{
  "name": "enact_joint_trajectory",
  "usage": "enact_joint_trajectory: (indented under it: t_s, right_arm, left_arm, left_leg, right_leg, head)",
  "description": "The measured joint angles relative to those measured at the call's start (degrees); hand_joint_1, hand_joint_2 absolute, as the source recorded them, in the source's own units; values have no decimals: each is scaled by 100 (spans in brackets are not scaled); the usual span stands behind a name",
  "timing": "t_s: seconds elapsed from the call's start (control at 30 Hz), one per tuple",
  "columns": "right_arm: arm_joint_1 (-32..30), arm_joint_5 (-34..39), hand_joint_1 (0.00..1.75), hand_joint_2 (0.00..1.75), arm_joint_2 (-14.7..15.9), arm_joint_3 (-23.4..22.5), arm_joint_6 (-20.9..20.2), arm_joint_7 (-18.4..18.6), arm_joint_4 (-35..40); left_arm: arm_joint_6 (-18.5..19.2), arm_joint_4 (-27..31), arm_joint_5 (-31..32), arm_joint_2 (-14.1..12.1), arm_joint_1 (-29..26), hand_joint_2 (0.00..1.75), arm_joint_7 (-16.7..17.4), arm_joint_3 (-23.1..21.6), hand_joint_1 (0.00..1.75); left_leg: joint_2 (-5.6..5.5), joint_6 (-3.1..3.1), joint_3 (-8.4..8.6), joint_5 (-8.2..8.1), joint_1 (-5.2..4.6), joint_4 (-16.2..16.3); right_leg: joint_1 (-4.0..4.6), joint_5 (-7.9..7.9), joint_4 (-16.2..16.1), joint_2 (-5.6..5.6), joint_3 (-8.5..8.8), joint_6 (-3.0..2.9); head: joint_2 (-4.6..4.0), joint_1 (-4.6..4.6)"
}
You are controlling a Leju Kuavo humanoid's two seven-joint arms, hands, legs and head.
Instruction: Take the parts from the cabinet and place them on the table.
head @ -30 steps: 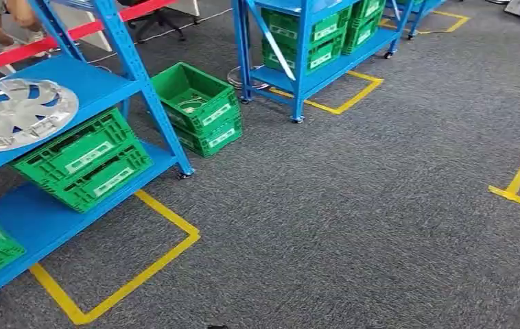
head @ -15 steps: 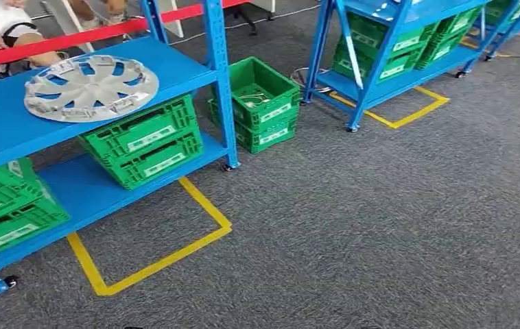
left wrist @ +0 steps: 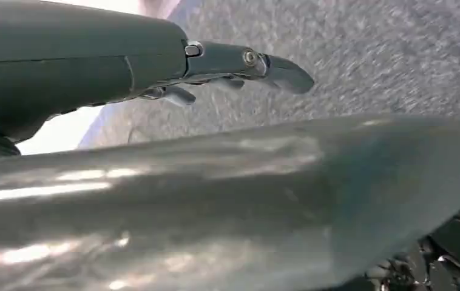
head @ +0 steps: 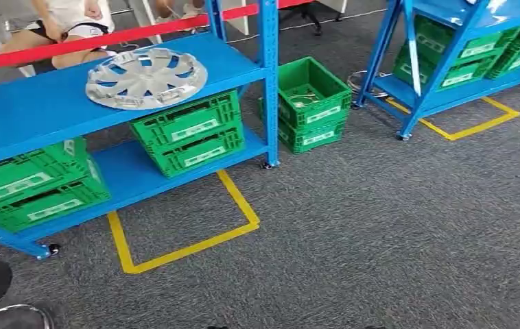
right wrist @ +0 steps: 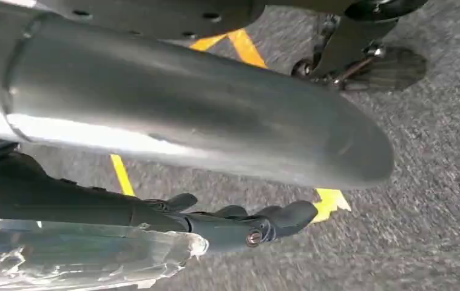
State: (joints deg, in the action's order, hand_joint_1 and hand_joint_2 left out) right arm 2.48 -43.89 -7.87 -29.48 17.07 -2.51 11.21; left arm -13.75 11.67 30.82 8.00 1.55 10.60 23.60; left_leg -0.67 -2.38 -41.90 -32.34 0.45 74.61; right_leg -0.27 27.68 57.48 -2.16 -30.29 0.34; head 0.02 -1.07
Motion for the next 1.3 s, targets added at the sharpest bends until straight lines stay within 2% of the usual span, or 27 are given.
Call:
enact_joint_trajectory:
  t_s: [0.03, 0.1, 0.13, 0.17, 0.2, 0.3, 0.33, 0.37, 0.4, 0.47, 0.5, 0.53, 0.6, 0.63, 0.67, 0.7, 0.8, 0.83, 0.87, 0.9, 0.97, 1.03, 1.07, 1.13, 1.17, 1.2, 1.3]
  right_arm:
    - [13, 0, 0, 0, 0, 0, 0, 2, 0]
    - [37, 0, 0, 0, -2, 0, 0, 0, 0]
    - [40, 0, 0, 0, -2, 0, 0, 0, 0]
    - [32, 0, 0, 0, -2, 0, 0, 0, 0]
    - [33, 2, 0, 0, 0, 0, 0, 2, 0]
    - [66, 2, 0, 0, -2, 0, 0, 2, 0]
    - [68, 2, 0, 0, -2, 0, 2, 0, 4]
    - [65, 2, 0, 0, -2, -4, 4, -5, 4]
    - [58, 0, 0, 0, -2, -15, 4, -2, 4]
    - [46, 0, 0, 0, -2, -35, 4, -2, 4]
    - [21, 0, 0, 0, -2, -35, 4, -2, 4]
    - [10, -2, 0, 0, -2, -37, 4, 0, 4]
    - [20, -4, 0, 0, 0, -42, 4, 0, 4]
    - [24, -4, 0, 0, 0, -44, 7, -2, 4]
    - [26, -7, 0, 0, -2, -46, 7, -2, 2]
    - [26, -7, 0, 0, -4, -50, 7, -2, 0]
    - [48, -9, 0, 0, -4, -59, 11, 0, 2]
    - [50, -11, 0, 0, -6, -59, 11, 0, 2]
    - [58, -11, 0, 0, -4, -59, 11, -2, 2]
    - [52, -9, 0, 0, -7, -63, 7, -5, 2]
    - [17, -6, 0, 0, -7, -79, 7, -4, 0]
    - [7, -2, 0, 0, -4, -90, 9, -5, 0]
    - [20, -2, 0, 0, -4, -98, 9, -7, 0]
    - [41, -2, 0, 0, -7, -120, 9, -13, 0]
    - [43, -2, 0, 0, -7, -125, 9, -15, 0]
    - [36, 0, 0, 0, -7, -131, 9, -20, 0]
    - [51, -9, 0, 0, -7, -136, 9, -31, 2]
  left_arm:
    - [-2, 0, -5, 2, -14, 0, 0, 9, 0]
    - [-2, 0, -7, 0, -18, 0, -2, 31, 0]
    - [-2, 0, -7, 2, -10, 0, -4, 33, 0]
    - [-4, 0, -7, 2, 14, 0, -9, 35, 0]
    - [-6, 0, -11, 5, 35, 0, -15, 35, 0]
    - [-43, 0, -39, 2, -3, 0, -50, 55, 0]
    - [-57, 0, -61, 5, -11, 0, -72, 72, 0]
    - [-70, 0, -83, 5, -6, 0, -90, 85, 0]
    - [-85, 0, -85, 9, 5, 0, -98, 92, 0]
    - [-92, 0, -83, 24, 15, 0, -101, 123, 0]
    - [-105, 0, -83, 26, 9, 0, -101, 138, 0]
    - [-111, 0, -83, 24, 1, 0, -101, 144, 0]
    - [-118, 0, -83, 31, 2, 0, -101, 168, 0]
    - [-122, 0, -83, 35, 9, 0, -101, 175, 0]
    - [-127, 0, -83, 35, 16, 0, -101, 179, 0]
    - [-129, 0, -83, 33, 34, 0, -101, 179, 0]
    - [-133, 0, -83, 31, -23, 0, -101, 186, 0]
    - [-135, 0, -83, 24, -32, 0, -101, 190, 0]
    - [-135, 0, -83, 29, -45, 0, -101, 197, 0]
    - [-138, 0, -83, 29, -33, 0, -103, 203, 0]
    - [-138, 0, -83, 29, 0, 0, -207, 216, 0]
    - [-142, 0, -77, 29, -4, 0, -260, 217, 0]
    - [-160, 0, -72, 31, -15, 0, -265, 217, 0]
    - [-210, 0, -46, 31, -19, 0, -276, 219, 0]
    - [-225, 0, -31, 31, -10, 0, -286, 219, 0]
    - [-229, 0, -26, 33, 14, 0, -304, 219, 0]
    - [-227, 0, -20, 39, 16, 0, -300, 221, 0]
  left_leg:
    - [5, 8, 108, 156, -1, -164]
    - [142, 56, 632, 627, -19, -1105]
    - [395, 95, 901, 770, -45, -1565]
    - [593, 99, 1011, 714, -104, -1831]
    - [481, 168, 993, 729, -86, -1821]
    - [290, 254, 970, 751, -84, -1851]
    - [220, 291, 980, 776, -38, -1864]
    - [179, 314, 972, 781, -24, -1863]
    - [106, 335, 959, 794, -17, -1863]
    - [-42, 351, 935, 804, -16, -1862]
    - [-129, 352, 935, 808, -16, -1862]
    - [-218, 346, 939, 812, -12, -1860]
    - [-395, 316, 946, 828, 9, -1857]
    - [-466, 291, 946, 831, 20, -1852]
    - [-537, 243, 931, 835, -3, -1834]
    - [-621, 203, 887, 834, -1, -1808]
    - [-769, 83, 837, 906, 45, -1867]
    - [-790, 62, 826, 905, 51, -1848]
    - [-445, 53, 781, 794, 6, -1731]
    - [-170, 32, 597, 520, -4, -1347]
    - [-12, 14, 153, 67, 0, -393]
    - [1, 21, -26, -3, 0, 11]
    - [6, 34, 94, 164, -1, -181]
    - [142, 97, 634, 649, -27, -1169]
    - [476, 151, 905, 787, -73, -1629]
    - [710, 175, 984, 723, -137, -1842]
    - [433, 220, 944, 741, -125, -1829]
  right_leg:
    - [6, 1, 0, -76, 3, 0]
    - [10, 11, 0, -213, 27, 15]
    - [14, 23, 0, -269, 47, 34]
    - [72, 59, 36, -329, 45, 74]
    - [84, 63, 20, -377, -2, 93]
    - [79, 73, -20, -574, 118, 162]
    - [51, 136, 30, -439, 74, 215]
    - [47, 318, 290, -115, -18, 247]
    - [29, 551, 730, 69, -220, 269]
    - [18, 919, 1694, 181, -696, 297]
    - [16, 939, 1937, 189, -845, 305]
    - [15, 793, 1834, 191, -827, 302]
    - [-10, 258, 950, 262, -449, 297]
    - [-44, 20, 422, 438, -203, 309]
    - [-76, 20, 97, 700, -67, 322]
    - [-78, 45, 39, 706, -49, 258]
    - [-29, 29, 73, 543, -12, 134]
    - [-73, -9, 33, 457, -16, 77]
    - [-58, -22, 25, 403, -10, 48]
    - [-46, -29, 19, 330, -14, 18]
    - [-20, -23, 22, 144, -31, 2]
    - [-4, -15, 23, -30, -37, -10]
    - [4, -12, 23, -103, -33, -10]
    - [14, 4, 23, -235, -3, 6]
    - [26, 17, 22, -281, 21, 26]
    - [83, 61, 54, -340, 18, 64]
    - [85, 81, -7, -532, 90, 113]
  head:
    - [0, -4]
    - [0, -4]
    - [0, -7]
    - [0, -11]
    - [0, 7]
    - [0, 4]
    - [0, 22]
    - [0, 50]
    - [0, 76]
    - [0, 90]
    - [0, 87]
    - [0, 87]
    - [0, 83]
    - [0, 90]
    - [0, 92]
    - [0, 88]
    - [0, 90]
    - [0, 94]
    - [0, 70]
    - [0, 7]
    - [0, 6]
    - [0, 4]
    - [0, 7]
    - [0, 4]
    - [0, 4]
    - [0, -7]
    - [0, 26]
